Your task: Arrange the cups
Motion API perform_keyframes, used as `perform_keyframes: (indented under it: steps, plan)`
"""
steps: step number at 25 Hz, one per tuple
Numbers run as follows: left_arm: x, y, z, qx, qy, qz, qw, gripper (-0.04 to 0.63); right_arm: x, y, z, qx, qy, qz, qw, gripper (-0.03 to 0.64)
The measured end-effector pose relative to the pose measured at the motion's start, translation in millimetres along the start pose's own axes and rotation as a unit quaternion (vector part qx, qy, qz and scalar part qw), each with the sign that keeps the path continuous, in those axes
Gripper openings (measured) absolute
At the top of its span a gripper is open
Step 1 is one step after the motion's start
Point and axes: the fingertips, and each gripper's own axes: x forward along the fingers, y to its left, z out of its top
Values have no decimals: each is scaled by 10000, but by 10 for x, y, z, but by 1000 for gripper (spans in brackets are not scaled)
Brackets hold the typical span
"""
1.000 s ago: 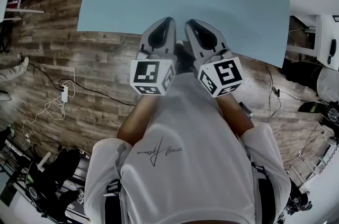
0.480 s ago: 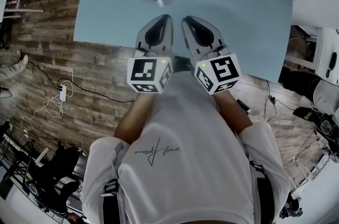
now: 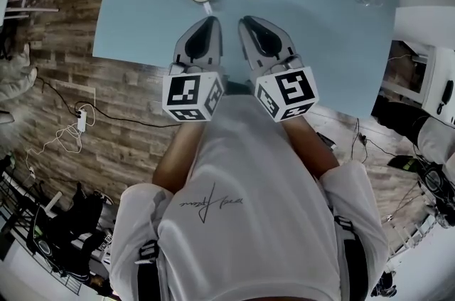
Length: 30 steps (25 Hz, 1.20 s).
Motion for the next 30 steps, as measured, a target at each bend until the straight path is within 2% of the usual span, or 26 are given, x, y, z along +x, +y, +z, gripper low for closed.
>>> perform_keyframes:
  steps: [12,27,28,30]
  plan:
    - [155,59,5,20,60,-53,10000,9,262,-565,-269,-92,27,-751,9971,23]
    - [282,177,-10,-110,193,-51,9997,9,480,-968,-645,-184,209,-1118,9933,26]
    - [273,195,-9,-129,193,-24,9997,9,495,-984,-666,-177,223,-1127,9932,30]
    - [263,220,-14,-140,212,13,9997,9,534,-1007,-704,-155,255,-1117,9933,81]
